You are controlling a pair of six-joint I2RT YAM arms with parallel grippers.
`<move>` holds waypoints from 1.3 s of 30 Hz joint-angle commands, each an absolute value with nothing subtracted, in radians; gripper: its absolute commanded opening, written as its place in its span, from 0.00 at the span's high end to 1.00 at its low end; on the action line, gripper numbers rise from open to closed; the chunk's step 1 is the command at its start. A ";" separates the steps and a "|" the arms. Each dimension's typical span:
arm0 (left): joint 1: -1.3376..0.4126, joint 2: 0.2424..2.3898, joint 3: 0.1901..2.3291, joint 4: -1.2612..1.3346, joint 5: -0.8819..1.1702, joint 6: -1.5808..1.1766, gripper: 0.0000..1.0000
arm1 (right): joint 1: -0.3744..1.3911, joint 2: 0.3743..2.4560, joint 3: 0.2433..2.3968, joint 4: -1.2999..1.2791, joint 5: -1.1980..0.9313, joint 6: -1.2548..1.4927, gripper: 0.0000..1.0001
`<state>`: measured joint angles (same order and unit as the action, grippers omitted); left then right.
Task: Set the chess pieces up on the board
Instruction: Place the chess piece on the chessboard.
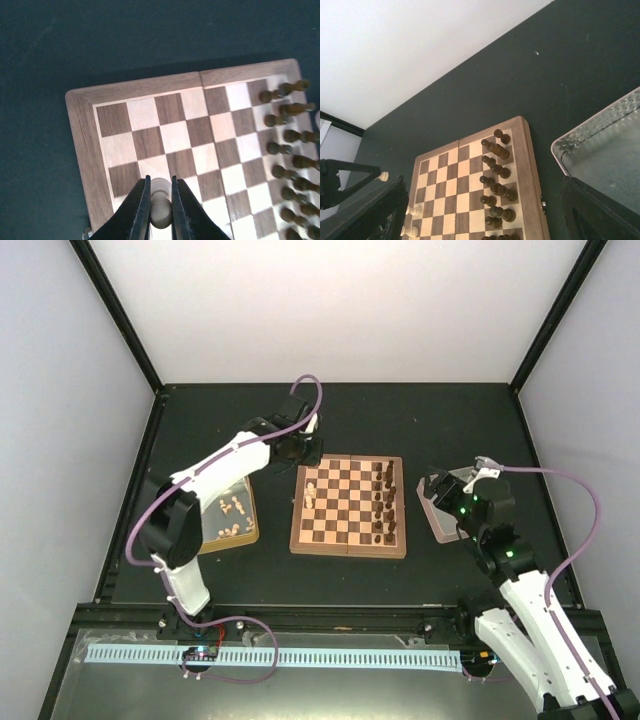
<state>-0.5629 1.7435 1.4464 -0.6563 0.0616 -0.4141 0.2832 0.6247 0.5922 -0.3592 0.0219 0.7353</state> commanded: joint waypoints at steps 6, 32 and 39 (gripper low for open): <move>-0.570 1.953 1.592 -0.683 0.032 -0.350 0.91 | 0.278 0.696 0.607 -0.320 0.037 0.729 0.16; -0.581 2.162 1.709 -0.630 -0.031 -0.333 0.88 | 0.278 0.707 0.602 -0.316 0.026 0.719 0.16; -0.580 2.177 1.726 -0.639 -0.039 -0.330 0.85 | 0.277 0.700 0.604 -0.320 0.023 0.721 0.16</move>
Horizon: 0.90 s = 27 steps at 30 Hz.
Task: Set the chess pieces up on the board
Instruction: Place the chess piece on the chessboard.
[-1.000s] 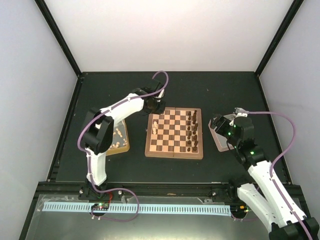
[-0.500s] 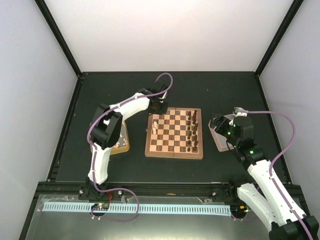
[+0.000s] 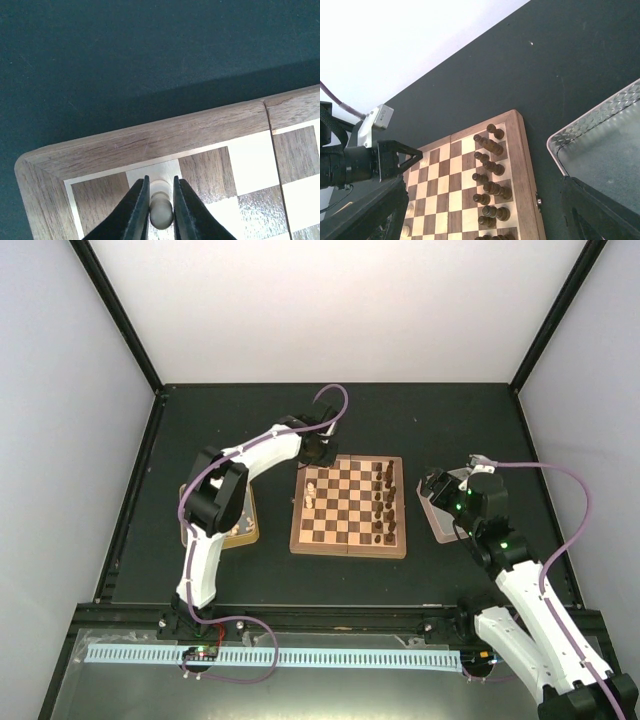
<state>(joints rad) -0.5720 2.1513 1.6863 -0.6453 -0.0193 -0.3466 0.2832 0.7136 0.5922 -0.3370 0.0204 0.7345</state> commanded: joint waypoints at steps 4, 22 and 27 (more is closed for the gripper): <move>-0.581 2.184 1.749 -0.647 -0.034 -0.323 0.77 | 0.278 0.700 0.607 -0.321 0.017 0.721 0.16; -0.522 1.702 1.434 -0.683 -0.223 -0.433 0.49 | 0.278 0.720 0.615 -0.307 -0.036 0.712 0.16; -0.455 1.466 1.171 -0.659 -0.281 -0.522 0.55 | 0.278 0.740 0.615 -0.298 -0.057 0.712 0.16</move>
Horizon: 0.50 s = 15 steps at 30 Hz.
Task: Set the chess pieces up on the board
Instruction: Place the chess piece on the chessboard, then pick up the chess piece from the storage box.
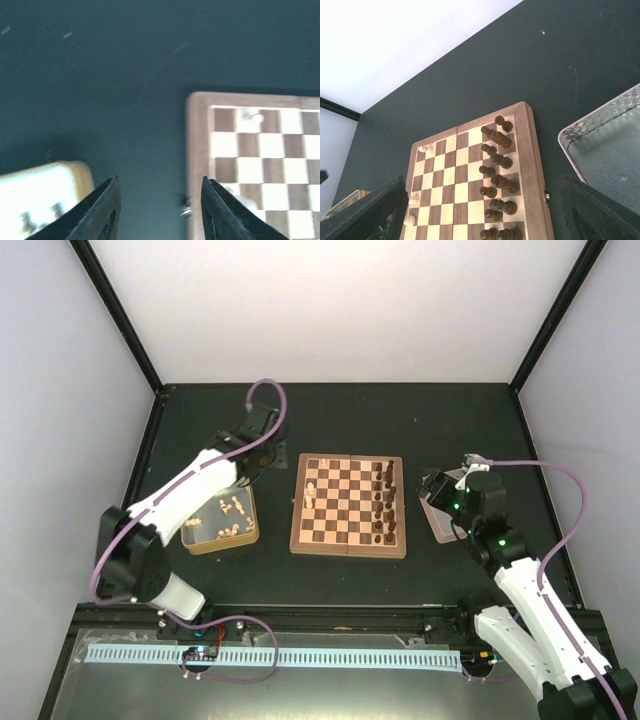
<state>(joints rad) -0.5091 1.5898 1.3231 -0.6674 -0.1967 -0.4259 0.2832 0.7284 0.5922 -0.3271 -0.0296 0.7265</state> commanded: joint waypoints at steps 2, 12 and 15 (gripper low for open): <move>-0.420 1.382 1.070 -0.644 -0.279 -0.565 0.61 | 0.278 0.747 0.617 -0.296 -0.063 0.715 0.16; -0.234 1.230 0.770 -0.525 -0.136 -0.611 0.67 | 0.278 0.759 0.620 -0.290 -0.097 0.729 0.17; -0.204 1.303 0.767 -0.506 -0.062 -0.606 0.67 | 0.278 0.757 0.619 -0.290 -0.102 0.736 0.17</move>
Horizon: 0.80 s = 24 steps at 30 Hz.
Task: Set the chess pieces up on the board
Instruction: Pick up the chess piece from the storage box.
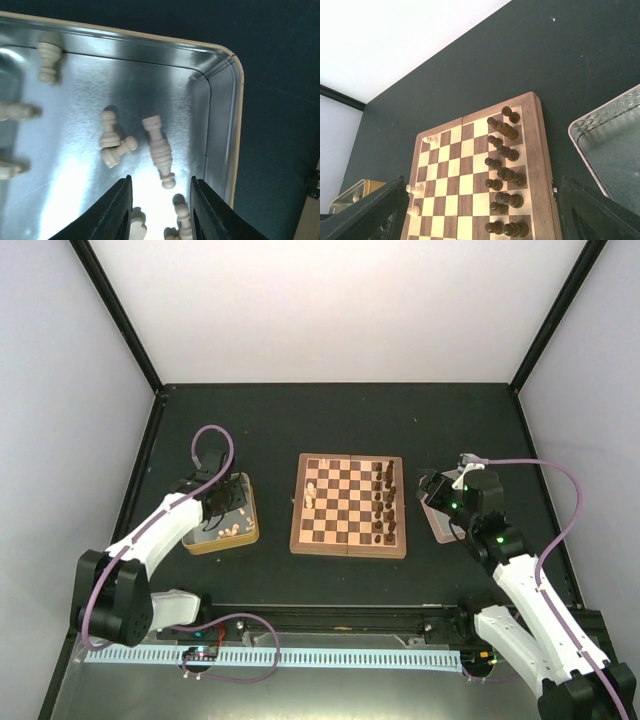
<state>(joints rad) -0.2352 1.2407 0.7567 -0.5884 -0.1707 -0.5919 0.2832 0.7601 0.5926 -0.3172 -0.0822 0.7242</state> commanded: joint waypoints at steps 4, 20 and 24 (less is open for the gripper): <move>-0.164 1.398 0.754 -0.435 0.024 -0.600 0.69 | 0.277 0.749 0.620 -0.297 -0.106 0.738 0.17; -0.147 1.572 0.762 -0.353 -0.023 -0.620 0.73 | 0.278 0.740 0.620 -0.302 -0.097 0.737 0.17; -0.147 1.565 0.767 -0.358 -0.036 -0.616 0.82 | 0.278 0.738 0.618 -0.301 -0.098 0.740 0.17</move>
